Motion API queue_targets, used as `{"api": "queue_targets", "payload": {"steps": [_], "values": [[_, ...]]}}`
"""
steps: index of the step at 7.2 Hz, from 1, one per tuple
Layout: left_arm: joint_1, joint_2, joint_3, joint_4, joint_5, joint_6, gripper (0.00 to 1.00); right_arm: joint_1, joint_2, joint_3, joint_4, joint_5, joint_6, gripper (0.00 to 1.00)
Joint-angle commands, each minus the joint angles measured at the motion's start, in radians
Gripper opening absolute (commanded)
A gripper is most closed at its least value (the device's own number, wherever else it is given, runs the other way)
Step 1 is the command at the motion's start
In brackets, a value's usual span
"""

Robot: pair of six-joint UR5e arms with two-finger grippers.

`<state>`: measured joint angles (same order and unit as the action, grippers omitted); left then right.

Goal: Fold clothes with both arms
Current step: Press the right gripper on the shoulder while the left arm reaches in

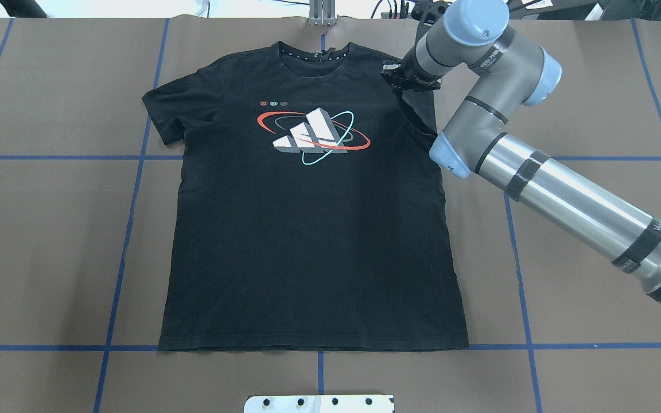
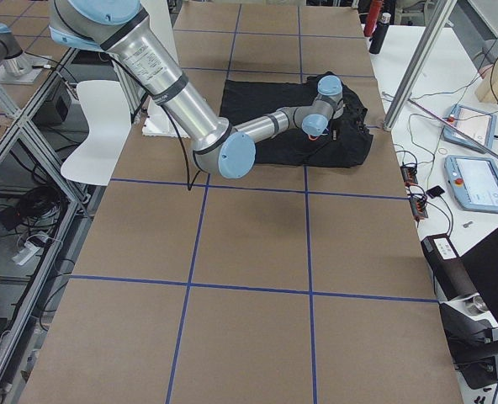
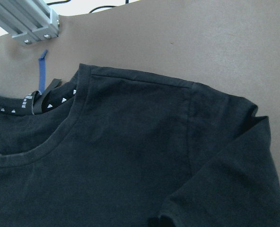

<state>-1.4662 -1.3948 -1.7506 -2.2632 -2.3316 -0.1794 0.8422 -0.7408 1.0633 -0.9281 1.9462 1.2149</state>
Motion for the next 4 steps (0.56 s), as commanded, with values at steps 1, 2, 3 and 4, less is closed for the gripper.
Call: {"api": "queue_targets", "payload": {"steps": [1, 2, 3, 4], "values": [[0.039, -0.012, -0.001, -0.007, -0.002, -0.002, 1.0, -0.023, 0.021, -0.019, 0.0, -0.026, 0.008, 0.0], [0.067, -0.027, 0.0, -0.006, -0.002, -0.002, 1.0, -0.034, 0.024, -0.023, 0.002, -0.041, 0.008, 0.0], [0.072, -0.051, 0.002, -0.007, -0.002, -0.002, 1.0, -0.057, 0.026, -0.025, 0.0, -0.068, 0.021, 0.0], [0.079, -0.081, 0.016, -0.042, -0.005, -0.002, 1.0, -0.066, 0.026, -0.025, 0.0, -0.087, 0.031, 0.0]]}}
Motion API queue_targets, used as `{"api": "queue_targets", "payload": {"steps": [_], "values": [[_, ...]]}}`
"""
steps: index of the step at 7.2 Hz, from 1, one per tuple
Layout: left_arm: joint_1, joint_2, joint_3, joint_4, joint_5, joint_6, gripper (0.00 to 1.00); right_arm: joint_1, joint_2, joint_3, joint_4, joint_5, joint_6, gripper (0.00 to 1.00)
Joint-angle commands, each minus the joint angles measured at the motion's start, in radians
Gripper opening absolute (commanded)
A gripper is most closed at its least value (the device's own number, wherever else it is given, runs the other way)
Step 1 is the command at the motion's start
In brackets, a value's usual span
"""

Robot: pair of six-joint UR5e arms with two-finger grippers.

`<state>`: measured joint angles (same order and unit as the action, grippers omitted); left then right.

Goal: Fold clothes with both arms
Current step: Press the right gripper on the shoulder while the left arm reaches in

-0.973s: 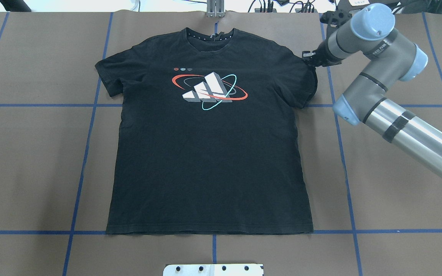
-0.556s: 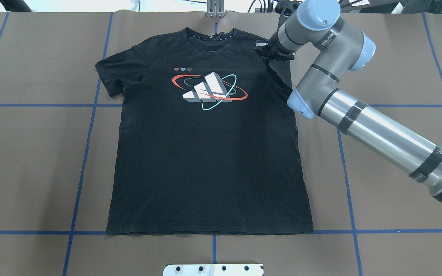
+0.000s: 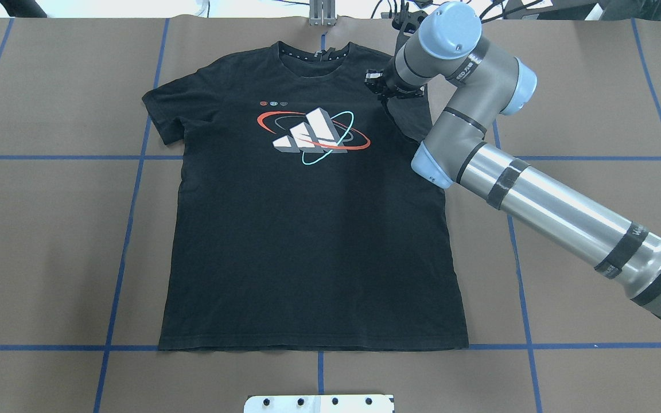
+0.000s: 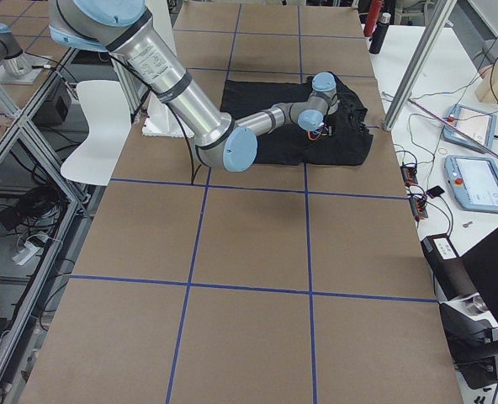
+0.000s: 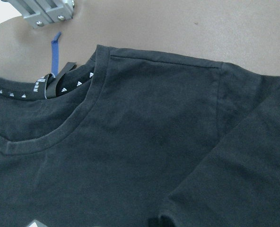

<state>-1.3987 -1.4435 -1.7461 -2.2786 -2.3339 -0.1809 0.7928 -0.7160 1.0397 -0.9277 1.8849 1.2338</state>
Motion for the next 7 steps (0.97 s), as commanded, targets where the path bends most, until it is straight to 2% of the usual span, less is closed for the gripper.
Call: {"api": "queue_targets", "payload": {"steps": [1, 2, 4, 7], "values": [[0.045, -0.123, 0.064, -0.035, -0.007, -0.073, 0.98, -0.017, 0.001, -0.001, 0.003, -0.024, 0.013, 0.99], [0.113, -0.215, 0.121, -0.041, -0.004, -0.172, 0.98, -0.017, 0.003, 0.009, 0.003, -0.024, 0.035, 1.0], [0.229, -0.389, 0.238, -0.041, 0.005, -0.367, 0.99, -0.015, -0.025, 0.116, 0.0, -0.012, 0.125, 1.0], [0.282, -0.604, 0.518, -0.08, 0.01, -0.399, 0.98, -0.017, -0.251, 0.393, -0.003, 0.036, 0.131, 1.0]]}}
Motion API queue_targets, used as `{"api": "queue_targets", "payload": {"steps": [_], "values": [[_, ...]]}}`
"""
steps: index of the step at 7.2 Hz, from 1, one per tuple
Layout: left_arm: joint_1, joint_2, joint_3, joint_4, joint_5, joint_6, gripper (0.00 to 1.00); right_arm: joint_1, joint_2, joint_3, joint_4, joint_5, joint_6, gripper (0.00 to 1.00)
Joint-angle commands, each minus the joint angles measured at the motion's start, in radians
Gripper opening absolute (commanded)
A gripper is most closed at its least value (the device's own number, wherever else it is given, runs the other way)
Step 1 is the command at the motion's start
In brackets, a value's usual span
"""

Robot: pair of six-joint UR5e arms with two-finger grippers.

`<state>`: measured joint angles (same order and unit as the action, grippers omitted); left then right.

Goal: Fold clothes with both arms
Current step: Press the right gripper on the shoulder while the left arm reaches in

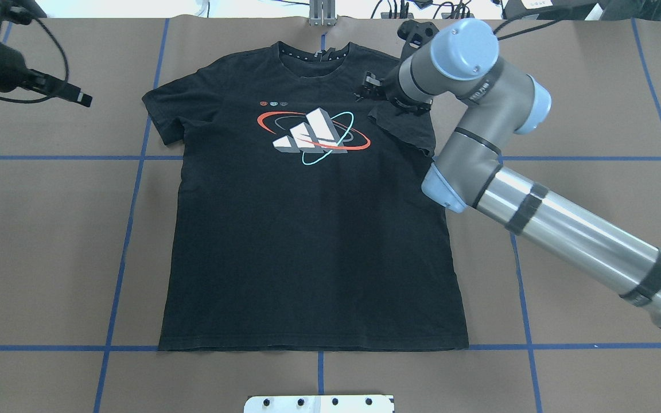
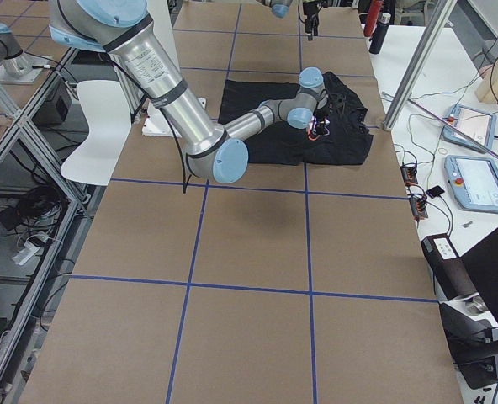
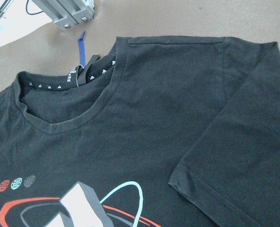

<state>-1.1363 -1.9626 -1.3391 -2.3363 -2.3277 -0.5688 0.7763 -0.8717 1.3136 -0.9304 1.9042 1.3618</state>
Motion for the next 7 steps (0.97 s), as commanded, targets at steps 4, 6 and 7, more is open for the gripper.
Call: {"api": "queue_targets", "payload": {"steps": [4, 6, 7], "values": [[0.066, -0.208, 0.43, -0.346, 0.175, -0.014, 0.64, 0.003, -0.23, 0.279, 0.001, 0.042, 0.003, 1.0], [0.081, -0.222, 0.538, -0.462, 0.177, -0.019, 0.54, -0.002, -0.243, 0.286, 0.001, 0.041, 0.003, 1.0], [0.093, -0.229, 0.572, -0.483, 0.194, -0.02, 0.54, -0.002, -0.245, 0.283, 0.001, 0.041, 0.003, 1.0]]}}
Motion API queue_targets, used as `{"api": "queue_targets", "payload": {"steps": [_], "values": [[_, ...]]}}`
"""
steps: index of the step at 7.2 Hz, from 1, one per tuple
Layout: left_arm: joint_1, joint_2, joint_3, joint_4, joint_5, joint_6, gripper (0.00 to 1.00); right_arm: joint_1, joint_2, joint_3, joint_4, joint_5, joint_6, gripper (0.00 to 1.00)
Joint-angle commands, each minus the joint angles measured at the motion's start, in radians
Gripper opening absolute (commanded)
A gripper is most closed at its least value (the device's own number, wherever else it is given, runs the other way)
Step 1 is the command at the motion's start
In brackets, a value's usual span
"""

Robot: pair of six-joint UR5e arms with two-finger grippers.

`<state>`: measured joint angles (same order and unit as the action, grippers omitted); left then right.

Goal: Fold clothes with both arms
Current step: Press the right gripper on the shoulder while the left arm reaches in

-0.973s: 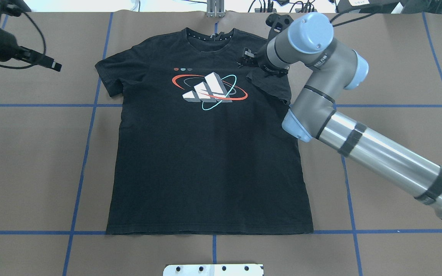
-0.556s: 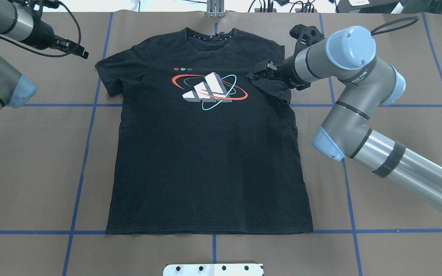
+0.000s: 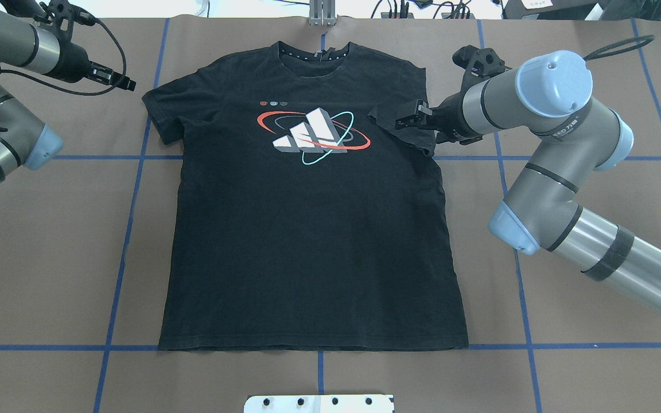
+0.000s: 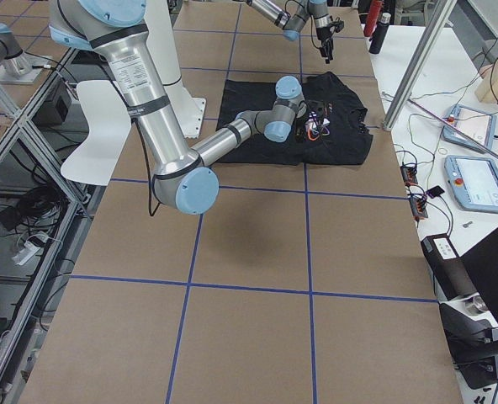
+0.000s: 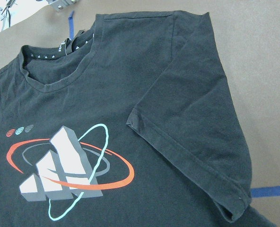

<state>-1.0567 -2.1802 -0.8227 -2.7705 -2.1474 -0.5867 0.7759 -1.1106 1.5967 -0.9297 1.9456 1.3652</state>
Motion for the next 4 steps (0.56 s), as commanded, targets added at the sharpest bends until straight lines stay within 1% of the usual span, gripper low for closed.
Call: {"api": "queue_targets", "payload": {"steps": [1, 3, 4], "values": [[0.017, -0.018, 0.071, -0.079, 0.014, -0.046, 0.51, -0.007, -0.005, 0.0, 0.0, -0.004, 0.0, 1.0], [0.033, -0.048, 0.115, -0.113, 0.017, -0.073, 0.48, -0.009, -0.006, 0.0, 0.0, -0.002, -0.002, 1.0], [0.043, -0.088, 0.156, -0.119, 0.041, -0.074, 0.46, -0.009, -0.005, 0.0, 0.0, -0.002, -0.002, 1.0]]}}
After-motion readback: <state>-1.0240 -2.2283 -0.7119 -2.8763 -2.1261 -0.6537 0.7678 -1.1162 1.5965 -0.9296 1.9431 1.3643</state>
